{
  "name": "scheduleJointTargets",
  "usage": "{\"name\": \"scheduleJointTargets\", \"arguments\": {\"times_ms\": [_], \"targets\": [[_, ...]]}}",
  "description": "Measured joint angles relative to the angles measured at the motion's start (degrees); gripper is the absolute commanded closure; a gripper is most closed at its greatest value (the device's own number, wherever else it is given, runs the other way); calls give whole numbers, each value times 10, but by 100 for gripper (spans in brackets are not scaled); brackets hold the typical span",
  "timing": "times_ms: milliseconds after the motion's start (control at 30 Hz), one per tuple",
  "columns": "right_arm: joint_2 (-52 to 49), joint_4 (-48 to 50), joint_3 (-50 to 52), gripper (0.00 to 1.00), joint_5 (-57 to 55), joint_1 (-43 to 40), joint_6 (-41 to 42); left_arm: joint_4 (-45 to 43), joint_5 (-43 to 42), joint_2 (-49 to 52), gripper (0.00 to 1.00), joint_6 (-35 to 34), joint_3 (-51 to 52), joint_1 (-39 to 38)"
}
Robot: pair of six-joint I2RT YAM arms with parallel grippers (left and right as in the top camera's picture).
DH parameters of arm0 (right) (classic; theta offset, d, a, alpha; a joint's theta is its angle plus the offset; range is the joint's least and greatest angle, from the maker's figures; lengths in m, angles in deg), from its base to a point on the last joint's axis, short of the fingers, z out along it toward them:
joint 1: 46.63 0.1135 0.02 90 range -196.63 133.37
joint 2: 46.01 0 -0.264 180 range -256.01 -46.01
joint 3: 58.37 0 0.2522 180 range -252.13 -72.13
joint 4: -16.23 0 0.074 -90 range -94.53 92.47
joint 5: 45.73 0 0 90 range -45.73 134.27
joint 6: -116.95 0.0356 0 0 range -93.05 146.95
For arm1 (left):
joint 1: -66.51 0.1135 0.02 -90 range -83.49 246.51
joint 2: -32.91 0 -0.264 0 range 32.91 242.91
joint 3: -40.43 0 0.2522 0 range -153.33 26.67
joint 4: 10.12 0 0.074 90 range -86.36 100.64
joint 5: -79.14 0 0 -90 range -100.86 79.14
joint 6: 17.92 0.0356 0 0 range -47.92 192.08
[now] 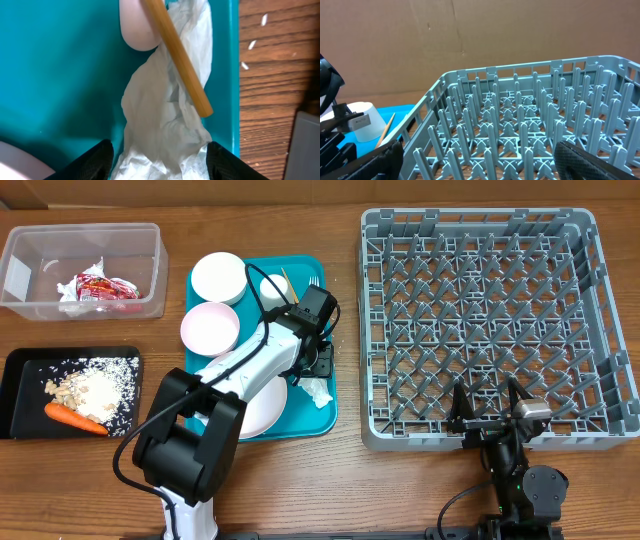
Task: Sort waste into correct bins and load items into the dishwasher rack
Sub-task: 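Close the left gripper on the napkin and lift it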
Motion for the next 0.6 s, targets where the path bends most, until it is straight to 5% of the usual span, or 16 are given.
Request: {"name": "scheduleJointTargets", "arguments": {"times_ms": [400,600], "targets": [[0,0,0,0,0,0,0,-1,0,5,96,-2,0,0],[0,0,0,0,0,0,0,24,0,6,96,0,-6,0]]}}
